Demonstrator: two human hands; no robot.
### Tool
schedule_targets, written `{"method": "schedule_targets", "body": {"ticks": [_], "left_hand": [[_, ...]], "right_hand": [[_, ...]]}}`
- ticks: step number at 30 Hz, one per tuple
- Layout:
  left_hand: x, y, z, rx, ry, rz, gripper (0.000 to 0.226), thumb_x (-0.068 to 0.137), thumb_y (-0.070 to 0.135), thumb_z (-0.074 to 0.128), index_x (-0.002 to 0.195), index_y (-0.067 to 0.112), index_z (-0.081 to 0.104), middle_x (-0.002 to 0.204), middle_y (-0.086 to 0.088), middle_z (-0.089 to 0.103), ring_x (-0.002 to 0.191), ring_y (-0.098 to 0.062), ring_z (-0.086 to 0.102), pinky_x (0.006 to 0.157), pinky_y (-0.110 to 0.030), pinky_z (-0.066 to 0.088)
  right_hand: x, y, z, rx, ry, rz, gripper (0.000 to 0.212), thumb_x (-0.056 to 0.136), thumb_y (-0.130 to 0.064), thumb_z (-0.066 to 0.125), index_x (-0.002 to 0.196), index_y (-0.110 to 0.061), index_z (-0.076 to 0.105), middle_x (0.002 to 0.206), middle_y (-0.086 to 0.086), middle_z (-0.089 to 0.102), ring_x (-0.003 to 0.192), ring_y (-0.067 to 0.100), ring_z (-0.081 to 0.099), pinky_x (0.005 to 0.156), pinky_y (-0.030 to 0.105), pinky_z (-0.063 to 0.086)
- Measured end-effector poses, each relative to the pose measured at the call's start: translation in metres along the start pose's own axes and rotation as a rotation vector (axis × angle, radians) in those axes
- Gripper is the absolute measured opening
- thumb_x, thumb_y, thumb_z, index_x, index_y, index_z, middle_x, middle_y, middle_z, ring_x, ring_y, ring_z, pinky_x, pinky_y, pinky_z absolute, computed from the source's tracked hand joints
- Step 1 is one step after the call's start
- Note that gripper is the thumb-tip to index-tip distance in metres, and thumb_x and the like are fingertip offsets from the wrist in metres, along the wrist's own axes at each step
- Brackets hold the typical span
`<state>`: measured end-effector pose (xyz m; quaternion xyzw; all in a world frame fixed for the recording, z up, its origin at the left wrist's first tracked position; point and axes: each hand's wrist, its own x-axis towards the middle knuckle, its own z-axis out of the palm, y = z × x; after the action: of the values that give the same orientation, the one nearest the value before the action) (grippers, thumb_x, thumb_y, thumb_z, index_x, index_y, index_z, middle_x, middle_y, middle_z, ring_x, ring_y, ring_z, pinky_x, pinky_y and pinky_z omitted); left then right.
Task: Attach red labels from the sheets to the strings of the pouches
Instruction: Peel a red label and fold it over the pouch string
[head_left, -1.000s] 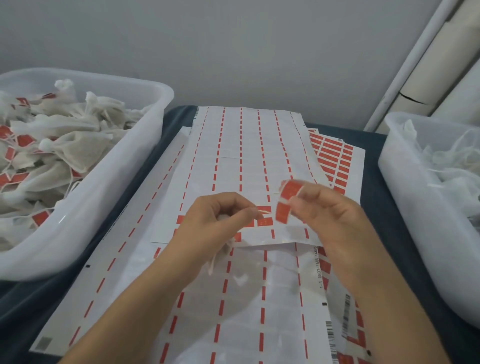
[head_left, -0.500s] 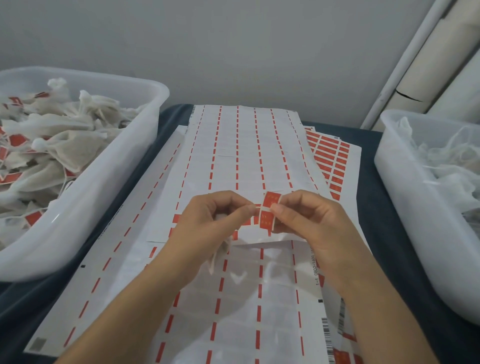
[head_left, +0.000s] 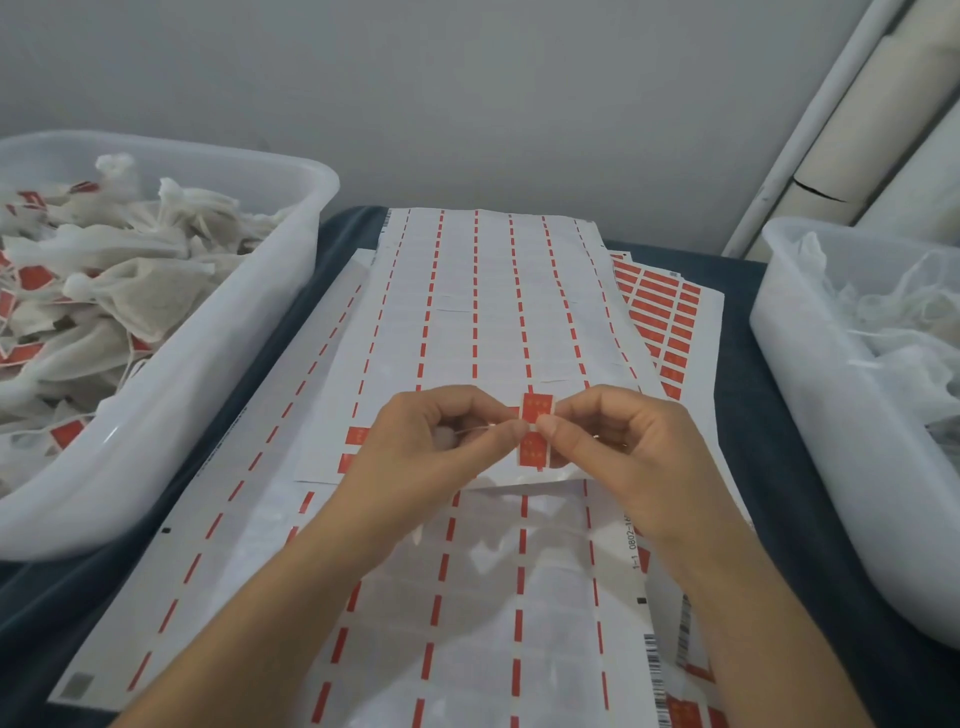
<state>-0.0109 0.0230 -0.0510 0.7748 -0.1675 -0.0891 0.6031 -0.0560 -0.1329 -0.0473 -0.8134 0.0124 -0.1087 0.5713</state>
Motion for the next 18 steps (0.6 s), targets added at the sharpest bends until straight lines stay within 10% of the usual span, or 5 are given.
{"method": "schedule_targets", "body": {"ticks": [18], "left_hand": [[0.0030, 0.0020, -0.0064, -0.392, 0.016, -0.252, 0.011, 0.057, 0.035, 0.067, 0.062, 0.027, 0.073, 0.077, 0.006, 0.073, 0.067, -0.009, 0.068, 0.055, -0.017, 0.044]], "right_hand": [[0.0060, -0.0011, -0.0026, 0.099, 0.041, 0.129, 0.042, 0.067, -0.045, 0.063, 0.108, -0.042, 0.055, 0.091, -0.030, 0.066, 0.092, -0.009, 0.061, 0.059, -0.001, 0.043]]}}
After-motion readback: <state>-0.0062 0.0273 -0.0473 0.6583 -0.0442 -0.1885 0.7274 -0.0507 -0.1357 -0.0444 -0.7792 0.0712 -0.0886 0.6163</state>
